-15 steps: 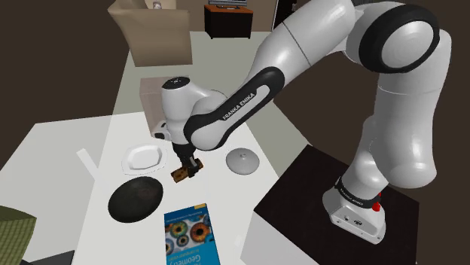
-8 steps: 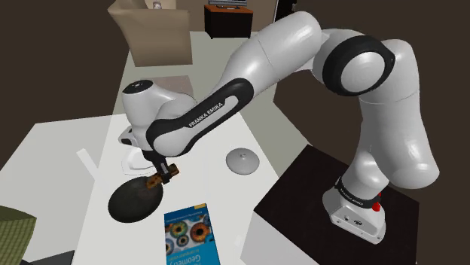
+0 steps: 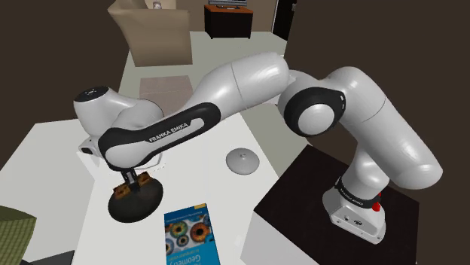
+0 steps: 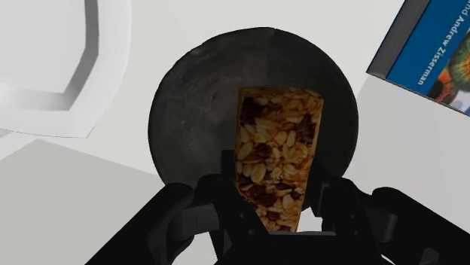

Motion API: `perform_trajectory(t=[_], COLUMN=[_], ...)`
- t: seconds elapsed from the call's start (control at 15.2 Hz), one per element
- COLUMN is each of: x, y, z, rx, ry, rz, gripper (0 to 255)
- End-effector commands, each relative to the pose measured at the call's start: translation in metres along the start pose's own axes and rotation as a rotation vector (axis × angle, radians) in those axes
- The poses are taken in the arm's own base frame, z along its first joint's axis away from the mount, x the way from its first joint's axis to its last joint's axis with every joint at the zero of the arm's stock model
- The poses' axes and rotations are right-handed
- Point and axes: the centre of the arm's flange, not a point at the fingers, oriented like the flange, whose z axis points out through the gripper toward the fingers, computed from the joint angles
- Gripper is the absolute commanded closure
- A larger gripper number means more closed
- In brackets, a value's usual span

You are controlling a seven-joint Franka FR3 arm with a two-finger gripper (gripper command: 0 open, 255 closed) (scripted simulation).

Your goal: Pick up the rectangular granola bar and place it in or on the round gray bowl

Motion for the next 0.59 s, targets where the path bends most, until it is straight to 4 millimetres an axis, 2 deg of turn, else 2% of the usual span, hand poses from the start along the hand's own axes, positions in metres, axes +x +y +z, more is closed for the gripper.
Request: perform_trajectory(t=[0.0, 0.53], x=[0.004, 0.004], y=[0.001, 0.001], z=[0.009, 0.051], rx=[0.000, 0.000], ry=[0.000, 0.000], rz=[0.001, 0.001], gripper=[255, 255])
